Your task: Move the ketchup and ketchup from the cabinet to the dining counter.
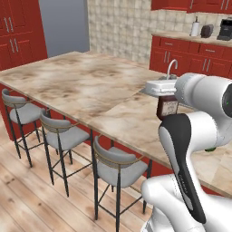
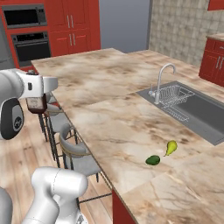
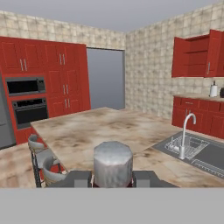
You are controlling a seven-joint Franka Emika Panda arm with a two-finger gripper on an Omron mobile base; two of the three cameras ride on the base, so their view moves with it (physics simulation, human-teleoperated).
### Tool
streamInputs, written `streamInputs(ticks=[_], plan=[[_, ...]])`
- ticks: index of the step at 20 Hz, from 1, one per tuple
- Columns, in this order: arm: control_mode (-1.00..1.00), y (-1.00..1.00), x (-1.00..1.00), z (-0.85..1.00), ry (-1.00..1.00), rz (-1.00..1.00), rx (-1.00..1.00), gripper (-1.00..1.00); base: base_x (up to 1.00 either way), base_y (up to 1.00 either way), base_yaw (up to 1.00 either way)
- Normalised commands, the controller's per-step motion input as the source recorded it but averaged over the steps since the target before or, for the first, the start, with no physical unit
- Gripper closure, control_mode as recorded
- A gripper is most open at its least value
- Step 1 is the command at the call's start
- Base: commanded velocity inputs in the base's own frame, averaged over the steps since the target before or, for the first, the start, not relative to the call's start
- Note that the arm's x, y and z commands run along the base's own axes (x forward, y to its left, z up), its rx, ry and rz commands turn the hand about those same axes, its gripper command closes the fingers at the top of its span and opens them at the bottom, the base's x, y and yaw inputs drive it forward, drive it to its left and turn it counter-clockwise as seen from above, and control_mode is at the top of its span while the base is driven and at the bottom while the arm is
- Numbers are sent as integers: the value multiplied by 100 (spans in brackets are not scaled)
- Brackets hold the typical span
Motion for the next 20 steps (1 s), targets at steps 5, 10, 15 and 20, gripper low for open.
streamInputs(ticks=[5,10,15,20], plan=[[-100,-14,-2,-7,-1,0,2,100,0,0,0],[-100,-37,4,-11,7,1,8,100,0,0,0],[-100,-38,18,-10,17,3,6,100,0,0,0],[-100,-36,23,-18,7,13,0,100,0,0,0]])
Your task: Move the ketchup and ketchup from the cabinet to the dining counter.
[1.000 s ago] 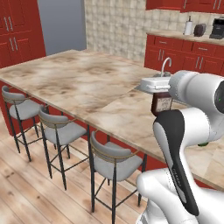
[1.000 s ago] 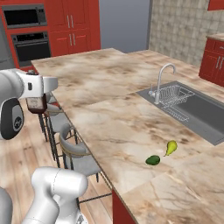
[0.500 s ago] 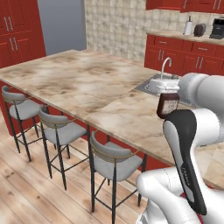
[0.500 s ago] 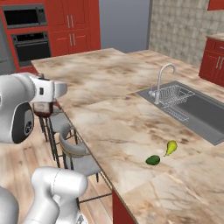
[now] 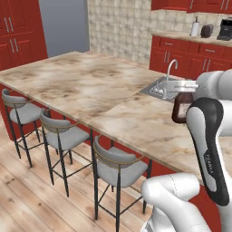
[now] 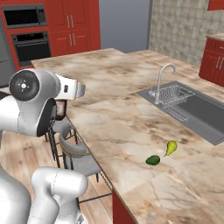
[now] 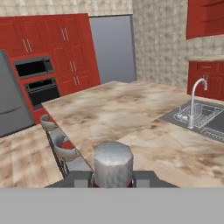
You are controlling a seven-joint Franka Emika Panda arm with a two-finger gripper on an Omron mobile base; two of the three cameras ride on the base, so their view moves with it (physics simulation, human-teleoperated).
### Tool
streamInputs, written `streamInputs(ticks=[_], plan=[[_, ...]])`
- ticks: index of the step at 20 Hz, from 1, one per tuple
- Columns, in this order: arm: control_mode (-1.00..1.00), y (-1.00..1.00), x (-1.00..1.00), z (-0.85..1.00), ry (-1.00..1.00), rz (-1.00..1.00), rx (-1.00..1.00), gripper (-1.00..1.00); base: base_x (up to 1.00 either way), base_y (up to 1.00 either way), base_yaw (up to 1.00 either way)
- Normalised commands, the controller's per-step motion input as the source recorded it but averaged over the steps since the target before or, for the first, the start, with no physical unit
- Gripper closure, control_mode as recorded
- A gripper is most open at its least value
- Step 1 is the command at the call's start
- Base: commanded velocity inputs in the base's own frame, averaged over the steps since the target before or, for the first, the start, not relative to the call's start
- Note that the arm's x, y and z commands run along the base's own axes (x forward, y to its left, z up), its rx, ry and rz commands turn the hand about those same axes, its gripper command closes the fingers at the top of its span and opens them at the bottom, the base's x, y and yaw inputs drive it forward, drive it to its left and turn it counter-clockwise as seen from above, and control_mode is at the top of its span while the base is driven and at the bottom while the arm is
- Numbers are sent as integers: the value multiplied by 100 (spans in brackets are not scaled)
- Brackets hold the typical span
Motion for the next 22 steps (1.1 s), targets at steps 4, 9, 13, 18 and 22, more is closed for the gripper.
streamInputs(ticks=[4,9,13,18,22], plan=[[-100,-36,11,-33,0,18,0,100,0,0,0],[-100,-28,16,-31,0,16,0,100,0,0,0],[-100,-23,28,-28,0,12,0,100,0,0,0],[-100,-6,24,-32,-7,12,-11,100,0,0,0],[-100,0,25,-45,-7,7,-10,100,0,0,0]])
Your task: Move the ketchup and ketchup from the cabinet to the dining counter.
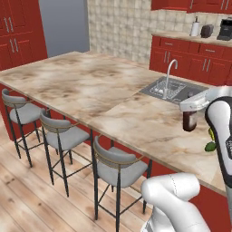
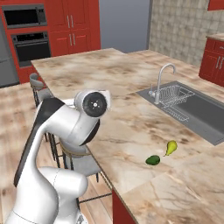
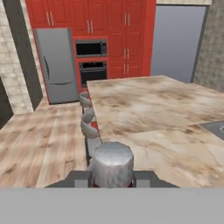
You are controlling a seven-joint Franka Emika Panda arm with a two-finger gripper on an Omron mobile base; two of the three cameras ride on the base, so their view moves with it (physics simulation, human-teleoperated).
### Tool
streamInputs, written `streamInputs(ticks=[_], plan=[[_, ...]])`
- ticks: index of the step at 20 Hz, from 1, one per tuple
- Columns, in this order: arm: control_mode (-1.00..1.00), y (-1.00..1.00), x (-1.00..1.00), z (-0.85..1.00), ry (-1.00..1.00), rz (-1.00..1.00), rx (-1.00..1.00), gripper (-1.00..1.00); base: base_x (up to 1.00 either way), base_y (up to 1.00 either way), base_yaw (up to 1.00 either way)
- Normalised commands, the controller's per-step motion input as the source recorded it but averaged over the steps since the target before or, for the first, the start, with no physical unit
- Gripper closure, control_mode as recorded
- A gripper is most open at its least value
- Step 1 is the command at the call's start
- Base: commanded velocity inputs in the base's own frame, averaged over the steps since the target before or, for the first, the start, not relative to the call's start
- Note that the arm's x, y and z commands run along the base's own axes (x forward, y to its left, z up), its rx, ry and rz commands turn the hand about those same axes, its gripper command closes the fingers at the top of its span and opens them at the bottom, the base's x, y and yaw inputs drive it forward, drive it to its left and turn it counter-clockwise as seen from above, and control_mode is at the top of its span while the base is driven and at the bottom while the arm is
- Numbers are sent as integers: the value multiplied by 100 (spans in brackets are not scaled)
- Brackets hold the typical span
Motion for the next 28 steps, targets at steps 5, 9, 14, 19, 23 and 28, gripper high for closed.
streamInputs(ticks=[5,9,14,19,23,28], plan=[[-100,-6,38,-39,0,2,0,100,0,0,0],[-100,-2,45,-28,1,0,7,100,0,0,0],[-100,-6,41,-36,0,5,0,100,0,0,0],[-100,-8,36,-38,0,6,0,100,0,0,0],[-100,-9,19,-43,-1,5,1,100,0,0,0],[-100,-16,9,-37,-1,5,2,100,0,0,0]])
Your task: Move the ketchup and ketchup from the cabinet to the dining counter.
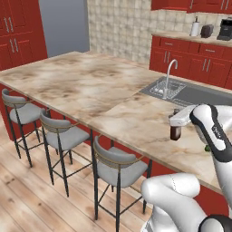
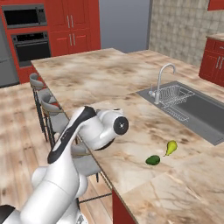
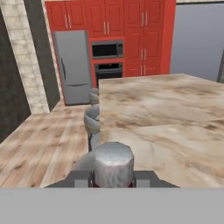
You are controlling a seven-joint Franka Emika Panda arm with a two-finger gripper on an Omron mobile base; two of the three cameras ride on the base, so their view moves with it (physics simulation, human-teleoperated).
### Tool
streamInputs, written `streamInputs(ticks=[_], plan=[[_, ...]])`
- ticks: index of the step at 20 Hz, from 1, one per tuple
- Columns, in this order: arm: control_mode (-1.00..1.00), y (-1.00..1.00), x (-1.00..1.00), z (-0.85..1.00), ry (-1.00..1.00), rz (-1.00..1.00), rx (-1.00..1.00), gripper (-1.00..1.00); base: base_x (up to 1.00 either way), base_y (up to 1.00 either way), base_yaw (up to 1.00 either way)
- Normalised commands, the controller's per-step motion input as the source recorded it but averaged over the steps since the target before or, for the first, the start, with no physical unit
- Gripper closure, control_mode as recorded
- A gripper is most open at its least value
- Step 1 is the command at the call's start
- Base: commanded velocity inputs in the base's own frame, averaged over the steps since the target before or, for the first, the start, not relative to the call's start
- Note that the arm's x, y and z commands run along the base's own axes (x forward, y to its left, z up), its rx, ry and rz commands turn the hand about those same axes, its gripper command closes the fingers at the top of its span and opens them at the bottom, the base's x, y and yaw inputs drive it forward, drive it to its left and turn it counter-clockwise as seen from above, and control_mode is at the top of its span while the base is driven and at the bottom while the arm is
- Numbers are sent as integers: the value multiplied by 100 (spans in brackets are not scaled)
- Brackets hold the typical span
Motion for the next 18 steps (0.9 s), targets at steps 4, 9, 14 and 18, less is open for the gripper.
streamInputs(ticks=[4,9,14,18], plan=[[-100,-9,24,-26,0,1,1,100,0,0,0],[-100,-8,25,-28,0,0,0,100,0,0,0],[-100,-9,13,-34,0,0,0,100,0,0,0],[-100,-10,16,-28,0,0,0,100,0,0,0]])
